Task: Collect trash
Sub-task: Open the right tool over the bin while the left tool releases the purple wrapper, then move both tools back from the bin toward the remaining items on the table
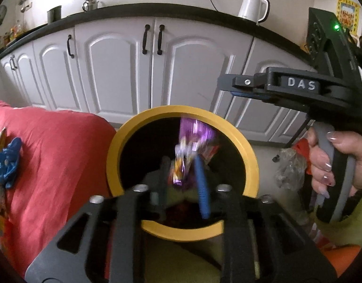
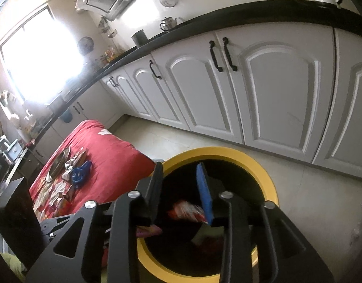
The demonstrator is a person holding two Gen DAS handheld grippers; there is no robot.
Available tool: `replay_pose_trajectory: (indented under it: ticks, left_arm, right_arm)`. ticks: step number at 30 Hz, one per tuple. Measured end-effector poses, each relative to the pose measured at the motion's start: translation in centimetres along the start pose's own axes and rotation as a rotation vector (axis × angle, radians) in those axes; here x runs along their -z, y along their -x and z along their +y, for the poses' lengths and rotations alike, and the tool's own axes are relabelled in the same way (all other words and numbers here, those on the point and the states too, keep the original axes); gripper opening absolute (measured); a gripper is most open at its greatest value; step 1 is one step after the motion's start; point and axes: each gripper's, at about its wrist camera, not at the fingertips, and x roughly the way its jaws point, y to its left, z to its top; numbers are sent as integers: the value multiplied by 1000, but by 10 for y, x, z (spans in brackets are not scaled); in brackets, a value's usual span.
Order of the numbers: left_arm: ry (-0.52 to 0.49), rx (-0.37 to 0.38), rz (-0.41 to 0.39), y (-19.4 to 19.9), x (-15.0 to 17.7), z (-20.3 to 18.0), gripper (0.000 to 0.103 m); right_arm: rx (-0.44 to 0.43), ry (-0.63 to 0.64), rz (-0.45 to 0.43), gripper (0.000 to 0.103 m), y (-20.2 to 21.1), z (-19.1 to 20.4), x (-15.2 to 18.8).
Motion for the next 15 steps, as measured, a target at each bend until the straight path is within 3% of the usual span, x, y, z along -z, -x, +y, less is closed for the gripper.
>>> replay_pose_trajectory:
  ticks: [4,6,7,10,15]
  left_arm:
    - [17,-9,5,-2,2,4,48]
    - [26,-23,-1,1,3,6,66]
    - [30,-25,-6,3,3,7,69]
    - [52,-41,-24,11,4,12,89]
    - [95,-69,-50,24,3,24,92]
  right_arm:
    - [20,-13,-15,44,2,-4,-1]
    - [29,-14,-20,46,2,-5,-2]
    - [35,-14,-21,48,3,-4,-2]
    - [47,-10,-38,62,5,-1,-2]
    - [60,15,-67,77,9,10,-2]
